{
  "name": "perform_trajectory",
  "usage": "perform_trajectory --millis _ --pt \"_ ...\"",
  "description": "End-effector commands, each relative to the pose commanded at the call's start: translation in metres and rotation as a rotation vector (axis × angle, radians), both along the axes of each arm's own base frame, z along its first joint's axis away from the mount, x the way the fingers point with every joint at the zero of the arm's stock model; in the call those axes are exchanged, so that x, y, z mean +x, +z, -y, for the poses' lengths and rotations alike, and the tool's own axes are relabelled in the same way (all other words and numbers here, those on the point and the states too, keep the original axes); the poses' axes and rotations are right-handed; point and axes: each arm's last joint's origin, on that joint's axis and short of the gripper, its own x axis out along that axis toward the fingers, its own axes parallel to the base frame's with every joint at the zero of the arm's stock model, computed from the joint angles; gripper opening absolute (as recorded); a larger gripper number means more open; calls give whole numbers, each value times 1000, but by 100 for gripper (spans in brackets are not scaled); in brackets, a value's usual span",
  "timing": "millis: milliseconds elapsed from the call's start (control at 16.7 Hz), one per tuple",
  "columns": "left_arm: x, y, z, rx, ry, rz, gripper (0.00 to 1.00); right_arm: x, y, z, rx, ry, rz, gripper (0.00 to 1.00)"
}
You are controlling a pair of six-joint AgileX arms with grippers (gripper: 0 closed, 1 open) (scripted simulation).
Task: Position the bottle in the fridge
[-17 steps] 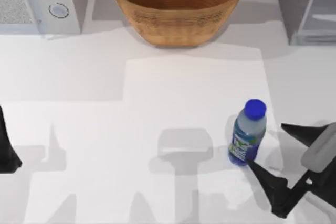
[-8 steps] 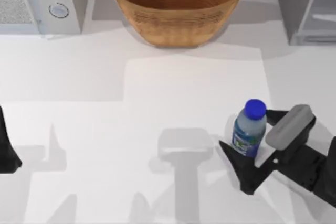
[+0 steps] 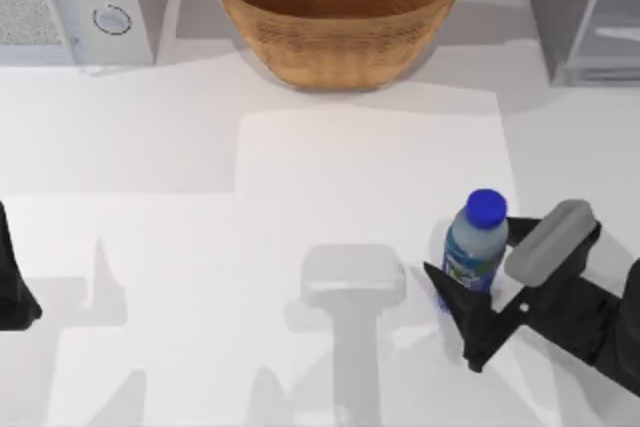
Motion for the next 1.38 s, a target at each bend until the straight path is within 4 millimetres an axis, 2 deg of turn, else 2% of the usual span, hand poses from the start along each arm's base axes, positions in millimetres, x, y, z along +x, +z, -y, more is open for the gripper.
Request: perform_trajectory --millis 480,1080,1200,1380 --pt "0 0 0 0 0 0 100 0 0 0 0 0 0 3" --pt "0 0 0 0 0 0 100 0 0 1 1 -1 -2 1" --pt "0 0 0 0 0 0 100 2 4 7 0 4 1 1" --pt "0 0 0 0 0 0 100 8 16 29 -10 2 4 1"
